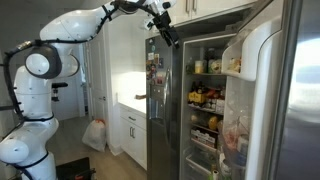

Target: Put the plastic pack in the top right component in the refrigerator and close the component door

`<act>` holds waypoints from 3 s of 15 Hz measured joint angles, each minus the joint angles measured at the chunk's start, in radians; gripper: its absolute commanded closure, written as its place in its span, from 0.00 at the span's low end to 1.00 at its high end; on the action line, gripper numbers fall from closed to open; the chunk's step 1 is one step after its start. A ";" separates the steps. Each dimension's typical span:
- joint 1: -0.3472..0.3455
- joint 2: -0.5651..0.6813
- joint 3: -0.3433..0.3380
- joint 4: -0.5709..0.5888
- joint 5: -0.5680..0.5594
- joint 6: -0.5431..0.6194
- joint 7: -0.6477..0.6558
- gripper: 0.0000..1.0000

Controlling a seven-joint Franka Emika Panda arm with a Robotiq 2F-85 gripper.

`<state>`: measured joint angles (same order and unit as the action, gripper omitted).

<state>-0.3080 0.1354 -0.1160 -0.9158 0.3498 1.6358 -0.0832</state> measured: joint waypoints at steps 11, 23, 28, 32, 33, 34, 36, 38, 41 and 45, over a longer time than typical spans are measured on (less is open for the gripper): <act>-0.048 0.249 0.000 0.285 0.030 0.252 -0.112 0.00; -0.115 0.426 0.062 0.523 -0.021 0.386 -0.129 0.00; -0.115 0.448 0.063 0.511 -0.026 0.551 -0.129 0.00; -0.116 0.468 0.067 0.511 -0.046 0.614 -0.129 0.00; -0.116 0.470 0.067 0.504 -0.048 0.632 -0.129 0.00; -0.118 0.478 0.070 0.512 -0.059 0.635 -0.127 0.00; -0.117 0.486 0.069 0.506 -0.063 0.665 -0.127 0.00; -0.119 0.500 0.071 0.516 -0.073 0.680 -0.126 0.00; -0.121 0.509 0.071 0.511 -0.078 0.720 -0.126 0.34; -0.126 0.518 0.071 0.510 -0.086 0.753 -0.124 0.66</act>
<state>-0.4343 0.6539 -0.0448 -0.4060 0.2641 2.3889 -0.2076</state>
